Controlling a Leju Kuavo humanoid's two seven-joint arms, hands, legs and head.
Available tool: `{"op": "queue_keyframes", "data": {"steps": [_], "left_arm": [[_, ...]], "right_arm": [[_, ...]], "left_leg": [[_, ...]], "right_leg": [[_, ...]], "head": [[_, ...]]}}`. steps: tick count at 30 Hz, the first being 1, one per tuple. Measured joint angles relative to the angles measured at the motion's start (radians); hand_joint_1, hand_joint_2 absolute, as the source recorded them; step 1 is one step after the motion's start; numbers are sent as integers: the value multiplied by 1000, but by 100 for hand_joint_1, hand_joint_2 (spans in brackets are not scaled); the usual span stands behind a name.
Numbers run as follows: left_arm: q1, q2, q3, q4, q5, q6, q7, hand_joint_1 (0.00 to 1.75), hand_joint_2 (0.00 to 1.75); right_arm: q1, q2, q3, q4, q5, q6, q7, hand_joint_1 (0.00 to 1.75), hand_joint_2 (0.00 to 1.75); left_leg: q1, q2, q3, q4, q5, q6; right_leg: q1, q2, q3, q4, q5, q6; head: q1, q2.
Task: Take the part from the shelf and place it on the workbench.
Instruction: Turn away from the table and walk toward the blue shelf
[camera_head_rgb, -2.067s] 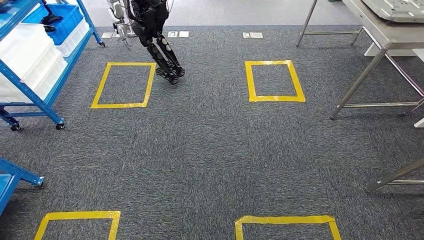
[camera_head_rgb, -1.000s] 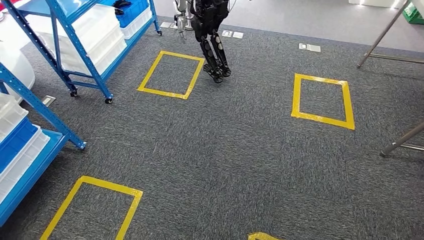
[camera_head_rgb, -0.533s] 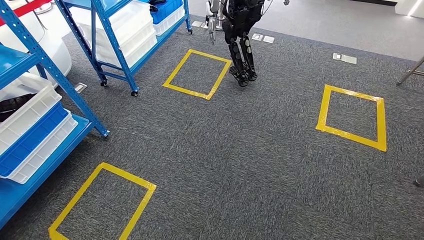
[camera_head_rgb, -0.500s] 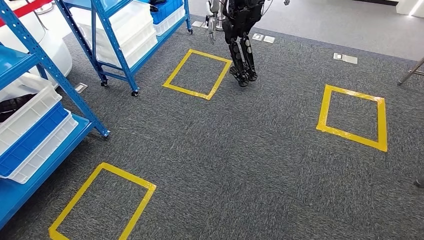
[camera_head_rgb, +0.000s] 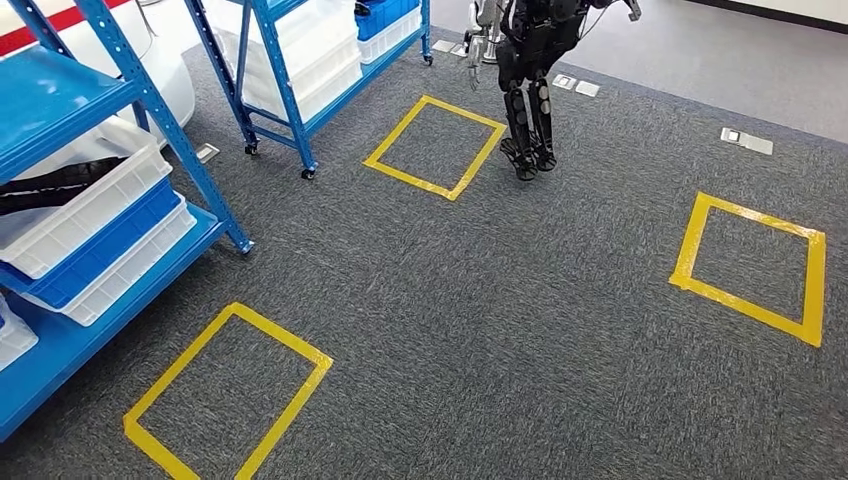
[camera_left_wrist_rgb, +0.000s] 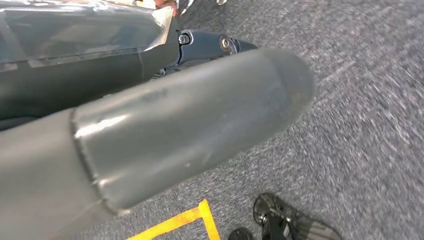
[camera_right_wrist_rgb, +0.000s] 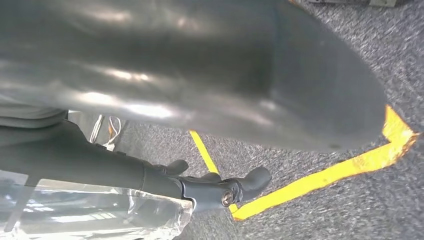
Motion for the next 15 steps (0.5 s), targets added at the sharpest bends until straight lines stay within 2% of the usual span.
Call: {"op": "queue_keyframes", "data": {"steps": [1, 3, 5, 6, 7, 9, 10, 11, 12, 14, 15], "left_arm": [[0, -1, 0, 0, 0, 0, 0, 0, 0], [-1, -1, 0, 0, 0, 1, 0, 0, 0], [-2, -2, 0, 0, -1, 1, 1, 0, 0], [-2, -3, 0, 0, -2, 1, 2, 0, 0], [-1, -4, 0, 0, -2, 1, 3, 0, 0], [0, -5, 0, 1, -3, 1, 4, 0, 0], [0, -4, 0, 1, -3, 1, 4, 0, 0], [0, -4, 0, 1, -3, 1, 5, 0, 0], [0, -3, 0, 1, -3, 2, 5, 0, 0], [2, -3, 0, 1, -2, 3, 7, 0, 0], [4, -2, 1, 1, -2, 4, 8, 0, 0]], "right_arm": [[0, 0, 0, 0, 1, 0, 0, 0, 0], [1, -2, 0, 0, 1, 0, 0, 0, 0], [3, -3, 0, 0, 2, 0, 1, 0, 0], [5, -4, 0, 0, 2, 0, 2, 0, 0], [6, -5, 0, 0, 3, 0, 3, 0, 0], [8, -6, 0, 0, 5, 0, 4, 0, 0], [7, -6, 1, 1, 7, 0, 4, 0, 0], [6, -5, 1, 1, 10, 1, 4, 0, 0], [4, -5, 2, 1, 13, 1, 5, 0, 0], [2, -4, 5, 1, 19, 3, 7, 0, 0], [1, -3, 7, 1, 22, 5, 9, 0, 0]], "left_leg": [[3, -10, 6, -12, 8, 4], [8, -28, 13, -25, 17, 9], [9, -51, 11, -24, 18, 11], [10, -64, 11, -23, 18, 11], [11, -77, 11, -20, 17, 9], [17, -102, 8, -6, 11, -1], [18, -112, 3, 4, 5, -9], [18, -120, -2, 13, -1, -18], [17, -125, -6, 20, -5, -25], [19, -132, -10, 23, -7, -34], [21, -123, -13, 28, -10, -37]], "right_leg": [[1, 18, -8, 22, -11, 2], [-5, 67, -58, 125, -57, -1], [-10, 87, -125, 248, -99, 2], [-14, 89, -140, 270, -99, 10], [-18, 90, -136, 252, -82, 22], [-32, 100, -81, 124, -19, 50], [-35, 111, -56, 65, 4, 56], [-36, 118, -39, 28, 17, 52], [-34, 122, -33, 16, 20, 42], [-30, 113, -32, 18, 21, 17], [-31, 107, -31, 17, 23, 11]], "head": [[0, 0], [3, 0], [5, 0], [5, 0], [5, 0], [5, 0], [6, 0], [6, 0], [6, 0], [4, 0], [3, 0]]}}
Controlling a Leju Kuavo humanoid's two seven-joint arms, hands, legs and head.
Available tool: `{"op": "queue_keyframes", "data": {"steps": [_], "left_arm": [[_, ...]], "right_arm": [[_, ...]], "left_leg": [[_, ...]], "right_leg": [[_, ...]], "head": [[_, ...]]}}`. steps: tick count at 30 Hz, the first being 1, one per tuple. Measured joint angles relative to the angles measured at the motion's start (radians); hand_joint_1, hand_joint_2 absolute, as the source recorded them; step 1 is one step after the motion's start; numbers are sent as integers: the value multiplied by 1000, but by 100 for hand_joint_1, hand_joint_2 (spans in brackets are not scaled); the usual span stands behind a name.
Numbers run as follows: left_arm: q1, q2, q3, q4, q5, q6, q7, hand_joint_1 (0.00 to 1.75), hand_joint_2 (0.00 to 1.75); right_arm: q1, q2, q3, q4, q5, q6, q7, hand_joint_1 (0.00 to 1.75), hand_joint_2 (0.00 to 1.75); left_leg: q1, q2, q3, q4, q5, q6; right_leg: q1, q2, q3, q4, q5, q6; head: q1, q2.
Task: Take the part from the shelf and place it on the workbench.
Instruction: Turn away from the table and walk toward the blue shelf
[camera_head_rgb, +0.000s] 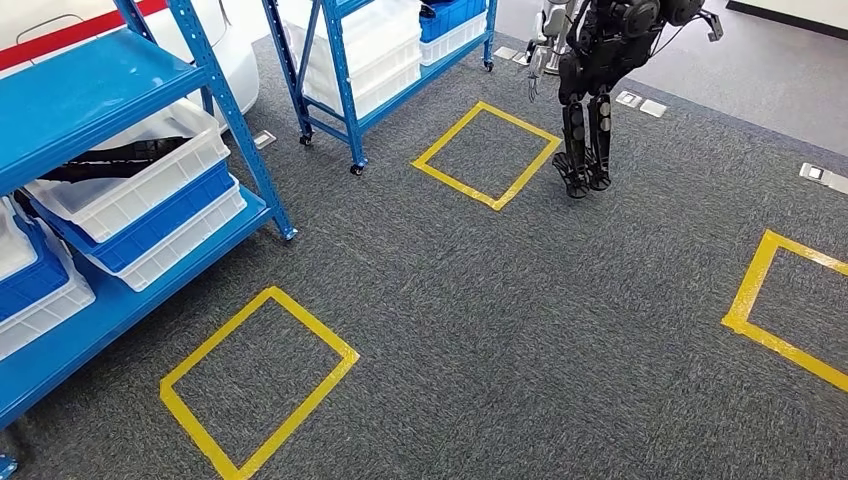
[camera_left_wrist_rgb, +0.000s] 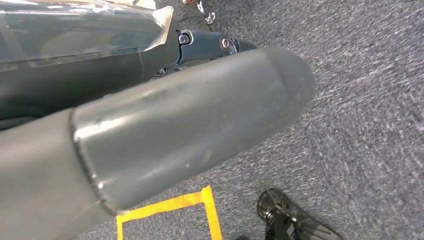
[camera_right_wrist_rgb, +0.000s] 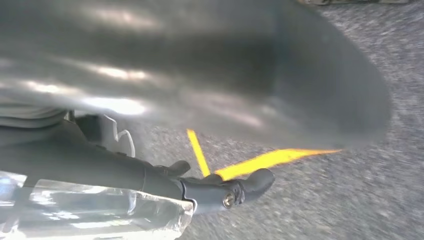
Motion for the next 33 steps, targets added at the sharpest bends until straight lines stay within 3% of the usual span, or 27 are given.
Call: {"op": "queue_keyframes", "data": {"steps": [2, 3, 5, 6, 7, 8, 10, 12, 13, 15, 16, 17, 19, 21, 22, 24, 25, 26, 28, 30, 32, 33], "left_arm": [[2, 0, 0, 0, 2, 3, 1, 0, 0], [2, 0, 0, 0, 2, 4, 1, 0, 0], [1, -1, 0, 0, 2, 7, 1, 0, 0], [2, -1, 1, 0, 3, 8, 1, 0, 0], [3, -1, 1, 0, 4, 10, 2, 0, 0], [4, -1, 2, 0, 4, 11, 2, 0, 0], [4, 0, 3, 0, 6, 12, 3, 0, 0], [1, -1, 3, 0, 8, 13, 3, 0, 0], [-1, -1, 3, 0, 8, 14, 3, 0, 0], [-1, -1, 4, 0, 8, 15, 3, 0, 0], [0, -2, 4, 0, 8, 15, 3, 0, 0], [0, -2, 4, 0, 8, 16, 3, 0, 0], [-2, -3, 4, 0, 6, 16, 3, 0, 0], [-2, -4, 4, 0, 5, 16, 3, 0, 0], [-1, -5, 4, 0, 5, 16, 4, 0, 0], [0, -7, 4, 0, 5, 16, 4, 0, 0], [1, -7, 4, 1, 5, 16, 4, 0, 0], [1, -7, 4, 1, 5, 16, 4, 0, 0], [2, -7, 4, 1, 6, 16, 4, 0, 0], [4, -5, 4, 1, 7, 17, 4, 0, 0], [6, -4, 4, 1, 8, 17, 4, 0, 0], [6, -4, 4, 1, 8, 17, 4, 0, 0]], "right_arm": [[0, 2, 5, 0, 6, 2, 3, 0, 0], [2, 2, 7, 0, 9, 2, 5, 0, 0], [4, 2, 10, 0, 13, 2, 8, 0, 0], [6, 2, 11, 0, 15, 3, 10, 0, 0], [6, 2, 12, 0, 18, 3, 11, 0, 0], [5, 3, 14, 0, 20, 4, 12, 0, 0], [2, 4, 18, 0, 26, 4, 12, 0, 0], [-1, 5, 20, 0, 29, 4, 12, 0, 0], [-1, 6, 21, 0, 31, 5, 12, 0, 0], [-2, 9, 24, -1, 32, 5, 14, 0, 0], [-3, 10, 26, -1, 33, 5, 14, 0, 0], [-3, 10, 27, -1, 33, 5, 15, 0, 0], [-1, 8, 28, -2, 33, 5, 15, 0, 0], [1, 7, 29, -2, 34, 5, 15, 0, 0], [2, 7, 29, -1, 34, 5, 15, 0, 0], [3, 5, 31, -1, 37, 5, 16, 0, 0], [3, 4, 32, -1, 39, 5, 16, 0, 0], [1, 3, 34, -1, 41, 5, 16, 0, 0], [-2, 3, 35, 0, 42, 5, 16, 0, 0], [-4, 4, 36, 0, 43, 5, 16, 0, 0], [-5, 5, 37, 0, 43, 5, 17, 0, 0], [-4, 6, 37, 0, 43, 5, 17, 0, 0]], "left_leg": [[2, 41, -25, 56, -35, -8], [2, 66, -52, 113, -68, -11], [3, 86, -117, 244, -125, -15], [3, 89, -137, 281, -133, -15], [3, 90, -136, 277, -119, -12], [2, 93, -114, 233, -89, -7], [-5, 128, -41, 92, -27, 9], [-16, 160, -3, 13, -7, 24], [-20, 160, -3, 8, -10, 27], [-21, 137, 3, -8, -1, 36], [-17, 127, 10, -20, 6, 42], [-14, 115, 16, -32, 14, 47], [-10, 95, 20, -41, 22, 52], [-9, 69, 19, -40, 23, 53], [-9, 56, 19, -40, 23, 52], [-7, 30, 23, -37, 21, 48], [-8, 18, 23, -33, 19, 42], [-9, 9, 22, -28, 15, 36], [-11, -3, 17, -21, 10, 24], [-7, -7, 13, -18, 8, 15], [-5, 24, -5, 22, -18, 6], [-4, 48, -27, 70, -46, 1]], "right_leg": [[-2, -13, 0, -2, 3, -10], [1, -21, -1, -2, 3, -14], [7, -41, -2, -2, 0, -20], [9, -52, -2, -2, -1, -22], [11, -62, -1, -2, -2, -24], [12, -70, 1, -2, -4, -25], [16, -85, 6, -2, -7, -26], [19, -99, 9, -3, -10, -21], [19, -106, 11, -5, -11, -17], [18, -117, 17, -8, -14, -6], [19, -105, 16, 2, -22, -4], [19, -84, 5, 32, -39, -4], [16, -36, -48, 147, -93, -9], [13, -22, -104, 254, -128, -5], [12, -20, -109, 259, -122, 3], [7, -11, -64, 153, -64, 24], [4, 1, -34, 80, -33, 31], [2, 11, -11, 23, -9, 31], [4, 20, 5, -17, 5, 17], [4, 6, 10, -19, 9, 0], [-1, -8, 14, -22, 11, -13], [-1, -16, 15, -23, 11, -18]], "head": [[-3, 0], [-4, 0], [-5, 0], [-5, 0], [-5, 0], [-5, 0], [-5, 0], [-4, 0], [-4, 0], [-4, 0], [-4, 0], [-3, 0], [-2, 0], [-1, 0], [-1, 0], [-1, 0], [-1, 0], [-1, 0], [-2, 0], [-2, 0], [-4, 0], [-5, 0]]}}
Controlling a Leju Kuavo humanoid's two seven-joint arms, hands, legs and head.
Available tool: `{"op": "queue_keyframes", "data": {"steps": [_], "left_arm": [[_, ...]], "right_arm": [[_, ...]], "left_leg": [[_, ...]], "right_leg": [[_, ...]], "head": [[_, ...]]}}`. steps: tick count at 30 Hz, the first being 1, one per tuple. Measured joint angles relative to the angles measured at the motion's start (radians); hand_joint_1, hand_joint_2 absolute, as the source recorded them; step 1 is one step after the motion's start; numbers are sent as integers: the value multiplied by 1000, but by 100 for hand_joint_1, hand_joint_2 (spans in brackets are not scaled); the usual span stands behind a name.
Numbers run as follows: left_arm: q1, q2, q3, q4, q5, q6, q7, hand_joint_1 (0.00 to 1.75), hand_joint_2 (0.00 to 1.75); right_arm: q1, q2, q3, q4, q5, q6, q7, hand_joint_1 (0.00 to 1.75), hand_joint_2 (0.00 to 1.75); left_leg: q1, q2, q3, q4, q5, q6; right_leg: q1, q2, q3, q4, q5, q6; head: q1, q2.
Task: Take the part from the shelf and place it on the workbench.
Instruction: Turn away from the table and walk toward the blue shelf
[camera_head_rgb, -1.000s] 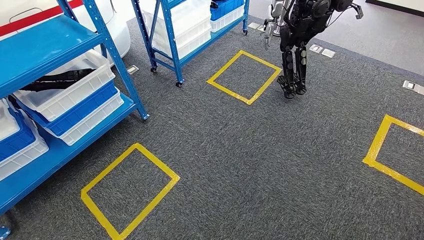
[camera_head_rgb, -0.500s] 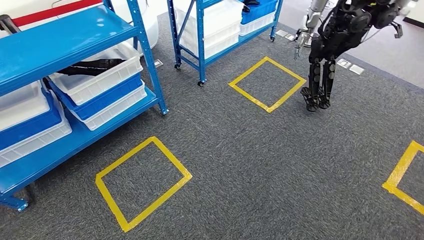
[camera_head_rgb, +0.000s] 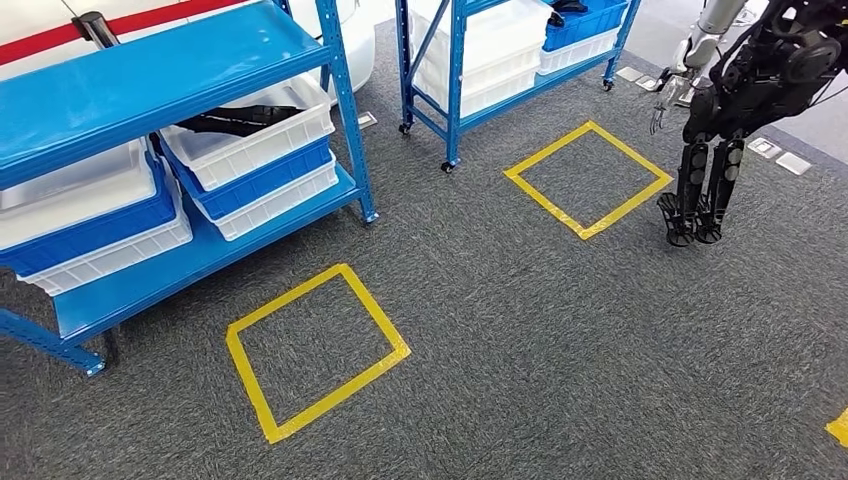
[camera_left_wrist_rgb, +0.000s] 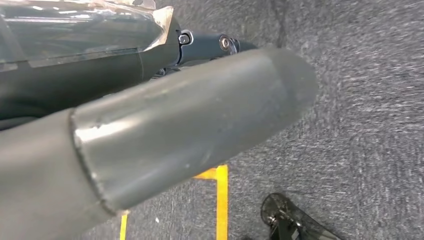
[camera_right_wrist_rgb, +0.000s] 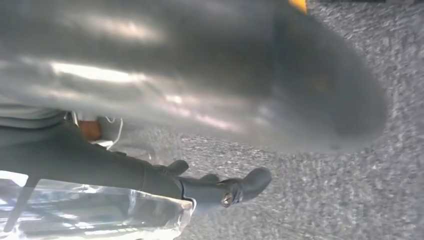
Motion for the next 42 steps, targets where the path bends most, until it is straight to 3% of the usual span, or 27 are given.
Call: {"op": "queue_keyframes", "data": {"steps": [2, 3, 4, 5, 8, 10, 12, 14, 15, 17, 19, 20, 21, 23, 25, 27, 28, 30, 32, 34, 35, 36, 37, 39, 41, 42], "left_arm": [[-1, -1, 0, 0, 0, 0, 0, 0, 0], [0, -1, 0, 0, 0, 0, 0, 0, 0], [1, -1, 0, 0, 0, 0, 0, 0, 0], [2, -1, 0, 0, 0, 0, 0, 0, 0], [0, 0, 0, 0, 0, 0, 0, 0, 0], [-3, 0, 0, 0, 0, 0, 0, 0, 0], [-3, 0, 0, 0, 0, -1, -1, 0, 0], [-3, 0, 0, 0, 0, -1, -2, 0, 0], [-3, 0, 0, 0, 0, -1, -3, 0, 0], [-4, 0, 0, 0, 0, -1, -6, 0, 0], [-4, 0, 0, 0, -2, -1, -7, 0, 0], [-4, -1, 0, 0, -4, -2, -7, 0, 0], [-4, -2, 0, 0, -5, -2, -7, 0, 0], [-3, -2, 0, 0, -5, -2, -8, 0, 0], [-3, -1, 0, 0, -6, -2, -9, 0, 0], [-1, 0, 0, 0, -6, -2, -10, 0, 0], [0, 1, 0, 0, -6, -2, -10, 0, 0], [1, 3, 0, 0, -7, -2, -10, 0, 0], [-1, 3, 0, 0, -7, -2, -10, 0, 0], [-1, 3, 0, 0, -8, -2, -10, 0, 0], [0, 3, 0, 0, -8, -2, -10, 0, 0], [0, 4, 0, 0, -8, -2, -10, 0, 0], [1, 5, 0, 0, -8, -2, -11, 0, 0], [-2, 6, 0, 0, -9, -2, -13, 0, 0], [-5, 6, 0, 0, -12, -3, -15, 0, 0], [-5, 6, 0, 0, -13, -3, -15, 0, 0]], "right_arm": [[3, 1, 0, 0, -1, 0, 0, 0, 0], [4, 1, 0, 0, -1, 0, 0, 0, 0], [5, 1, 0, 0, -2, 0, 0, 0, 0], [4, 1, 0, 0, -3, 0, 0, 0, 0], [2, 3, 0, 0, -3, 0, 0, 0, 0], [2, 4, 0, 0, -4, 0, 0, 0, 0], [2, 5, 0, -1, -4, 0, 0, 0, 0], [0, 6, 0, -2, -3, -1, 0, 0, 0], [0, 6, 0, -2, -4, -1, -1, 0, 0], [1, 4, 0, -2, -6, -1, -1, 0, 0], [4, 2, 0, -2, -10, -1, -2, 0, 0], [5, 2, 0, -2, -11, -2, -2, 0, 0], [6, 1, 0, -2, -12, -2, -3, 0, 0], [8, -1, 0, -1, -11, -3, -4, 0, 0], [6, -2, 0, -1, -11, -3, -5, 0, 0], [4, 0, 0, -1, -10, -4, -5, 0, 0], [3, 1, -1, -1, -10, -4, -5, 0, 0], [3, 2, -1, -1, -10, -4, -5, 0, 0], [6, 3, -1, -1, -10, -4, -5, 0, 0], [8, 2, -1, -1, -10, -4, -5, 0, 0], [8, 2, -1, -1, -9, -4, -6, 0, 0], [8, 2, -1, -1, -9, -4, -6, 0, 0], [7, 3, -1, -1, -9, -4, -6, 0, 0], [6, 4, -1, -1, -6, -4, -5, 0, 0], [6, 5, -1, -1, 1, -5, -5, 0, 0], [5, 6, -1, -1, 5, -5, -5, 0, 0]], "left_leg": [[3, 32, -70, 137, -63, -9], [6, 38, -99, 189, -78, -12], [7, 41, -111, 207, -74, -12], [8, 44, -102, 181, -50, -11], [2, 84, -3, -19, 43, 3], [-5, 101, 25, -77, 55, 13], [-8, 81, 26, -83, 56, 21], [-4, 63, 37, -101, 66, 33], [0, 53, 42, -109, 72, 38], [2, 33, 43, -113, 75, 44], [3, 8, 43, -112, 74, 43], [3, -5, 44, -111, 74, 42], [4, -19, 45, -110, 72, 40], [4, -42, 44, -99, 65, 29], [1, -57, 39, -88, 55, 16], [5, -67, 36, -86, 53, 6], [7, -59, 34, -81, 50, 2], [8, -15, 11, -29, 19, -6], [9, 29, -52, 97, -46, -14], [11, 40, -108, 197, -78, -17], [11, 42, -110, 196, -65, -15], [11, 45, -92, 157, -37, -12], [9, 55, -56, 88, -1, -5], [1, 88, 7, -33, 44, 9], [-8, 99, 22, -69, 47, 20], [-11, 89, 21, -74, 49, 25]], "right_leg": [[4, -19, 0, 0, -3, -6], [6, -29, 0, 0, -5, -8], [7, -39, 1, 1, -7, -10], [7, -48, 3, 1, -9, -10], [12, -70, 14, 0, -17, -5], [17, -84, 18, -1, -23, 4], [20, -98, 24, -5, -27, 14], [20, -77, 17, 19, -44, 18], [20, -54, -2, 61, -66, 16], [15, -12, -69, 197, -122, 10], [12, -4, -123, 286, -142, 18], [10, -2, -123, 273, -125, 28], [6, 2, -104, 223, -95, 40], [-3, 27, -48, 82, -31, 57], [-4, 44, -21, 13, -5, 47], [-2, 31, -16, 10, -1, 27], [-2, 25, -12, 10, 1, 20], [-4, 9, -9, 8, 3, 7], [1, -10, -9, 8, 0, -1], [5, -31, -9, 8, -4, -5], [7, -40, -8, 8, -5, -6], [8, -49, -6, 8, -7, -6], [9, -57, -2, 8, -9, -6], [14, -71, 5, 8, -15, -1], [16, -86, 8, 6, -19, 9], [16, -94, 12, 2, -19, 15]], "head": [[-1, 0], [-1, 0], [-1, 0], [-1, 0], [-1, 0], [0, 0], [0, 0], [0, 0], [1, 0], [2, 0], [3, 0], [3, 0], [3, 0], [4, 0], [2, 0], [0, 0], [0, 0], [-2, 0], [-4, 0], [-4, 0], [-4, 0], [-4, 0], [-4, 0], [-3, 0], [-3, 0], [-3, 0]]}}
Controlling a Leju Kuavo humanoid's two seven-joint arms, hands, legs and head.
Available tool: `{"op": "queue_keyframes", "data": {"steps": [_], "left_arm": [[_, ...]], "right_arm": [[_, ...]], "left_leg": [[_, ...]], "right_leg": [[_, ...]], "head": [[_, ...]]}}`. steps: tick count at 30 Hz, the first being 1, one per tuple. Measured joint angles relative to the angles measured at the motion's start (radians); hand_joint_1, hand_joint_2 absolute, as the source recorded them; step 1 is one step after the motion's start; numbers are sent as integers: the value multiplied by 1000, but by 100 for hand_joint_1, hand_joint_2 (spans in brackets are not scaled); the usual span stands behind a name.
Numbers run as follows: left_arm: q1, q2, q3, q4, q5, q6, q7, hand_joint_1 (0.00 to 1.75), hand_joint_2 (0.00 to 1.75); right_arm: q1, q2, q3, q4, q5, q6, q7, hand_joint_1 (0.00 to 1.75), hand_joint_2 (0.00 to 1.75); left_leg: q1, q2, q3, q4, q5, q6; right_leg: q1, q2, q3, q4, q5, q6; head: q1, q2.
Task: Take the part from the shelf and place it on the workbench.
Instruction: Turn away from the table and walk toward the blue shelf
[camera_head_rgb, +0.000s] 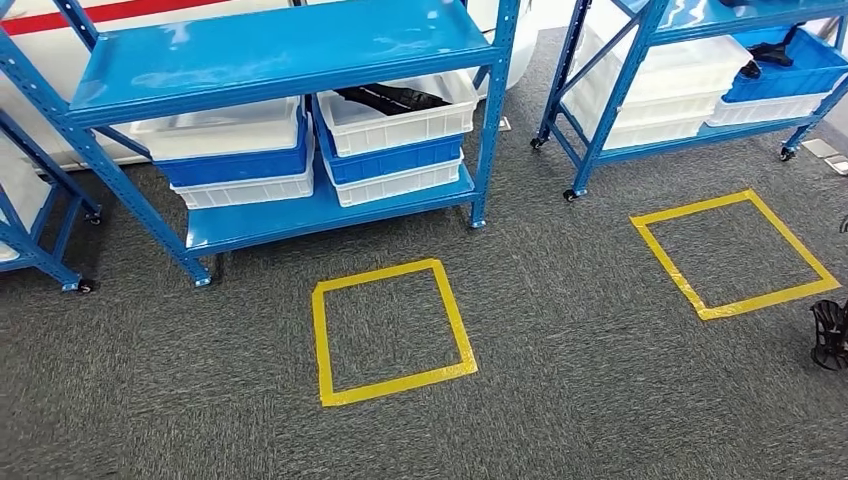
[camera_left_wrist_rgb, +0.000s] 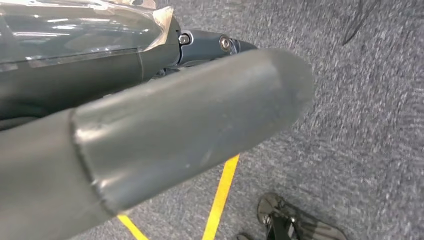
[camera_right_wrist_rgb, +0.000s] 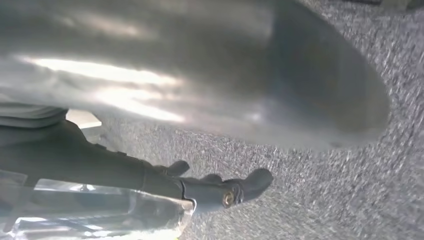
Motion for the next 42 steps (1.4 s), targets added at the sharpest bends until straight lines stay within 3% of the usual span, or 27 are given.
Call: {"op": "queue_keyframes", "data": {"steps": [1, 3, 5, 6, 7, 8, 9, 11, 13, 14, 17, 21, 24, 29, 31, 37, 42], "left_arm": [[0, 0, 0, 0, -1, 0, 0, 0, 0], [0, -1, 0, 0, -2, 1, 0, 0, 0], [-1, -1, 0, 0, -2, 3, 0, 0, 0], [-1, -1, 0, 0, -2, 3, 0, 0, 0], [-2, -2, 0, 0, -2, 3, 0, 0, 0], [-1, -3, 0, 0, -2, 3, 0, 0, 0], [-1, -4, 0, 0, -2, 3, 0, 0, 0], [-1, -6, 0, 0, -2, 3, 0, 0, 0], [-1, -7, 0, 0, -3, 3, 0, 0, 0], [-1, -6, 0, 0, -3, 4, -1, 0, 0], [0, -4, 0, 0, -10, 3, -5, 0, 0], [0, -3, 0, 0, -18, 0, -10, 0, 0], [0, -1, 0, 0, -20, 0, -10, 0, 0], [0, -1, 0, 0, -20, -2, -11, 0, 0], [0, -1, 0, 0, -19, -4, -13, 0, 0], [0, 2, 0, 0, -14, -12, -23, 0, 0], [0, 5, 0, 0, -13, -18, -29, 0, 0]], "right_arm": [[-1, 1, 0, 0, 4, -2, 0, 0, 0], [-2, 1, 1, -1, 8, -13, -5, 0, 0], [-1, -2, 1, -1, 6, -26, -13, 0, 0], [-1, -2, 1, -1, 4, -30, -16, 0, 0], [0, -3, 1, -1, 2, -33, -17, 0, 0], [0, -4, 1, -1, 0, -34, -18, 0, 0], [2, -5, 0, -1, -1, -35, -19, 0, 0], [3, -7, 0, -1, -2, -36, -19, 0, 0], [1, -8, 0, -1, -4, -36, -19, 0, 0], [0, -8, 0, -1, -6, -36, -19, 0, 0], [1, -7, -2, -1, -20, -37, -21, 0, 0], [2, -5, -9, -1, -35, -37, -27, 0, 0], [3, -4, -18, -1, -39, -37, -35, 0, 0], [3, -4, -26, -1, -41, -36, -38, 0, 0], [3, -4, -27, -1, -44, -36, -40, 0, 0], [3, -4, -29, -1, -49, -32, -43, 0, 0], [3, -1, -29, -1, -50, -30, -43, 0, 0]], "left_leg": [[2, -10, 5, -9, 5, 5], [8, -27, 18, -32, 19, 16], [11, -41, 24, -41, 26, 23], [10, -48, 24, -41, 26, 24], [10, -57, 24, -40, 26, 24], [9, -64, 24, -40, 25, 23], [9, -71, 26, -39, 24, 21], [9, -82, 28, -34, 19, 14], [4, -87, 28, -25, 9, 2], [2, -87, 27, -22, 4, 2], [2, -85, 26, -20, 3, 23], [6, -84, 30, -24, 4, 26], [8, -84, 30, -25, 4, 24], [13, -83, 30, -27, 3, -8], [13, -83, 30, -27, 2, -14], [6, -83, 29, -23, 0, -12], [3, -83, 25, -13, -6, -2]], "right_leg": [[0, 0, 2, 0, -2, 6], [1, 34, -11, 35, -22, 10], [-1, 79, -69, 151, -72, 6], [-2, 87, -107, 218, -95, 5], [-3, 90, -136, 265, -106, 8], [-3, 91, -149, 276, -100, 15], [-4, 91, -140, 245, -77, 25], [-9, 93, -84, 106, -11, 41], [-11, 97, -43, 9, 29, 34], [-12, 98, -39, -3, 34, 25], [-10, 98, -33, -5, 38, 14], [-5, 99, -32, -5, 38, 9], [-1, 99, -32, -4, 36, 4], [4, 99, -33, -3, 35, 2], [4, 99, -33, -3, 35, 1], [-2, 99, -32, -5, 35, 3], [-7, 99, -31, -5, 34, 6]], "head": [[0, 0], [1, 0], [4, 0], [5, 0], [5, 0], [5, 0], [5, 0], [5, 0], [5, 0], [5, 0], [4, 0], [4, 0], [4, 0], [4, 0], [4, 0], [4, 0], [4, 0]]}}
